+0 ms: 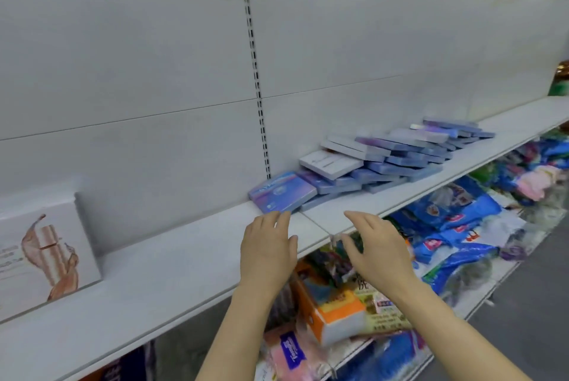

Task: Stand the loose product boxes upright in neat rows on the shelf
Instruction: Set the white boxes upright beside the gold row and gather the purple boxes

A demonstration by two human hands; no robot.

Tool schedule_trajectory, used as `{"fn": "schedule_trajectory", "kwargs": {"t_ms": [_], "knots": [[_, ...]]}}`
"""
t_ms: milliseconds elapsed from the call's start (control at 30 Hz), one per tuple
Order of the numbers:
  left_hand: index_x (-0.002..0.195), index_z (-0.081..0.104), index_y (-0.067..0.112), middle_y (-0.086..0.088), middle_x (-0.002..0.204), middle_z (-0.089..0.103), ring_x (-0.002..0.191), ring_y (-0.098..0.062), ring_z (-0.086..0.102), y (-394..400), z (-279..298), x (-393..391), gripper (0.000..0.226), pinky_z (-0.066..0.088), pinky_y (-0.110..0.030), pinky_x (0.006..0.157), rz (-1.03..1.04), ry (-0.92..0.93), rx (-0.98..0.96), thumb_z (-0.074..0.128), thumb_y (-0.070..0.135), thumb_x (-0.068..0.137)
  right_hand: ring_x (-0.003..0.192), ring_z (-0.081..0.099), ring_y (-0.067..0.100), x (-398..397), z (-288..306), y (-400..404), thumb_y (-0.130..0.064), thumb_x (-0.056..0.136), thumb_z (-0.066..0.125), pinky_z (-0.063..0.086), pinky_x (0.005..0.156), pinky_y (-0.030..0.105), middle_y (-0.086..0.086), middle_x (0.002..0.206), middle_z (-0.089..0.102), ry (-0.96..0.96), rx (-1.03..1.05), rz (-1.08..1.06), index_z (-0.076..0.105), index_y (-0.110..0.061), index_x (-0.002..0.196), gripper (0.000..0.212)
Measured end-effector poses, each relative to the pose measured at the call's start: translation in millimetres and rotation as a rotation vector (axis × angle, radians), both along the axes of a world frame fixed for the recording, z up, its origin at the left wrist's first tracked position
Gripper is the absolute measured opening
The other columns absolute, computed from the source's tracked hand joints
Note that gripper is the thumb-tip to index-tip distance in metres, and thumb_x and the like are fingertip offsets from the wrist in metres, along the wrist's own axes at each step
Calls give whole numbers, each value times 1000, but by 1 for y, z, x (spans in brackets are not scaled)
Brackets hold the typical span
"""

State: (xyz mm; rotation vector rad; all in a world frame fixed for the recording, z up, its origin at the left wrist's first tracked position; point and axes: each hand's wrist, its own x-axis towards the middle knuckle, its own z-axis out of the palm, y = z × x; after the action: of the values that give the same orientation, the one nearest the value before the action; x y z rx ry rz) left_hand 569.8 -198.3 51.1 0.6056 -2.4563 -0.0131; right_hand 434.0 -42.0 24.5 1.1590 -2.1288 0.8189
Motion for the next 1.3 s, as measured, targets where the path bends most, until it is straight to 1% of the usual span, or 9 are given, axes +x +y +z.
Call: {"fn": "schedule_trajectory", "kwargs": {"t_ms": [67, 367, 600, 767, 900, 1067, 1167, 1233, 1300], "knots": [[139, 51, 19, -1, 139, 54, 122, -24, 50, 18, -5, -29, 46, 39, -35, 101, -7, 12, 11, 55, 33, 95, 102, 65, 23, -25, -1, 21, -29, 86, 62, 52, 87, 36, 4, 113, 69, 13, 11, -14, 65, -8, 120, 41], [143, 46, 22, 2, 144, 49, 127, -22, 47, 42, -8, -131, 47, 38, -34, 103, 2, -47, 46, 50, 35, 97, 99, 67, 23, -133, -6, 71, -19, 79, 77, 54, 84, 37, 4, 111, 70, 14, -6, -88, 66, -7, 120, 44], [139, 53, 14, -4, 140, 54, 119, -28, 54, 12, -1, -214, 46, 45, -38, 95, 19, -17, 119, 58, 28, 95, 97, 67, 25, -209, -6, 48, -15, 76, 79, 56, 82, 40, 5, 107, 70, 31, -12, -99, 66, -6, 118, 45], [148, 40, 17, 0, 152, 41, 134, -23, 41, -6, 18, -279, 51, 38, -35, 105, 55, 21, 211, 48, 33, 100, 93, 68, 26, -255, 4, 25, -13, 73, 81, 55, 81, 38, 6, 105, 71, 75, -5, -95, 67, -5, 115, 45], [148, 41, 19, 2, 152, 41, 134, -22, 41, -19, 33, -306, 51, 38, -35, 105, 105, 41, 248, 47, 35, 101, 98, 67, 26, -290, 9, 2, -12, 77, 78, 54, 85, 38, 7, 109, 70, 57, -22, -53, 66, -4, 118, 43], [138, 50, 13, -6, 139, 54, 124, -27, 49, -20, 42, -337, 42, 41, -38, 96, 177, 37, 302, 43, 33, 102, 93, 67, 32, -327, 24, -34, -16, 80, 70, 54, 79, 39, 10, 104, 70, 47, -7, 50, 66, -4, 112, 34], [116, 56, 10, -10, 116, 65, 107, -29, 57, -25, 47, -364, 39, 42, -36, 80, 249, -17, 525, 41, 42, 99, 119, 57, 33, -346, 30, -53, -31, 92, 58, 48, 97, 42, 15, 130, 60, -70, 130, 134, 55, -3, 131, 48], [110, 58, 10, -8, 102, 71, 101, -28, 62, -28, 50, -380, 56, 47, -37, 81, 278, 17, 714, 41, 59, 88, 128, 47, 28, -354, 32, -60, -52, 94, 29, 39, 107, 41, 10, 139, 52, -180, 263, 206, 48, -7, 138, 65], [109, 59, 7, -7, 92, 73, 87, -26, 68, -33, 51, -394, 78, 52, -37, 81, 318, 98, 844, 45, 74, 71, 116, 52, 25, -358, 32, -63, -53, 92, 16, 40, 100, 40, 4, 125, 59, -239, 254, 287, 54, -12, 127, 66]]}}
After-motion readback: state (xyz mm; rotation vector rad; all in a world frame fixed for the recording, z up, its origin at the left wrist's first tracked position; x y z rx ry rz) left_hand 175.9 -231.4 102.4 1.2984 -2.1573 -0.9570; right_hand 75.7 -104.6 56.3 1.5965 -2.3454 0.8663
